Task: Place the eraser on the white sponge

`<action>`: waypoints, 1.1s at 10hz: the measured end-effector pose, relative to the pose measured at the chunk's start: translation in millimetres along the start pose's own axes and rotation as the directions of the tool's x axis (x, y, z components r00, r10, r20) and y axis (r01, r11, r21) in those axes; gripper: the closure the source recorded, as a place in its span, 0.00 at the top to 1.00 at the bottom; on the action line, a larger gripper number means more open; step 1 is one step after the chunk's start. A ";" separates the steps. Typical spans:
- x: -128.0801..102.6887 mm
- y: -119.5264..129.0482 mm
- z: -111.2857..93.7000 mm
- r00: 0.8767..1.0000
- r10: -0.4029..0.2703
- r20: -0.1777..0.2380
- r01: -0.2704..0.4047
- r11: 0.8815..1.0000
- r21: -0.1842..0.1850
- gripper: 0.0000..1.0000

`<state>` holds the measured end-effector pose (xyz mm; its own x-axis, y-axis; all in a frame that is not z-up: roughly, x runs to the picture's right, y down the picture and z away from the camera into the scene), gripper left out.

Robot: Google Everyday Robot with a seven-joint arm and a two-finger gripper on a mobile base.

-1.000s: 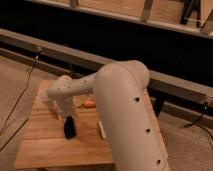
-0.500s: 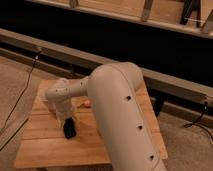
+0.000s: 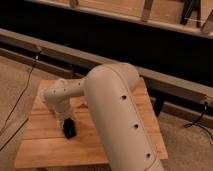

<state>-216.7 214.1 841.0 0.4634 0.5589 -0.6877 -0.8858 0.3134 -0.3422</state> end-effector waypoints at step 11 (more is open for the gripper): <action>23.6 -61.0 -53.8 0.994 0.069 0.083 -0.068 0.998 -0.014 0.00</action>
<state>-153.0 166.9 811.3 0.4018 0.6408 -0.6541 -0.9155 0.2636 -0.3040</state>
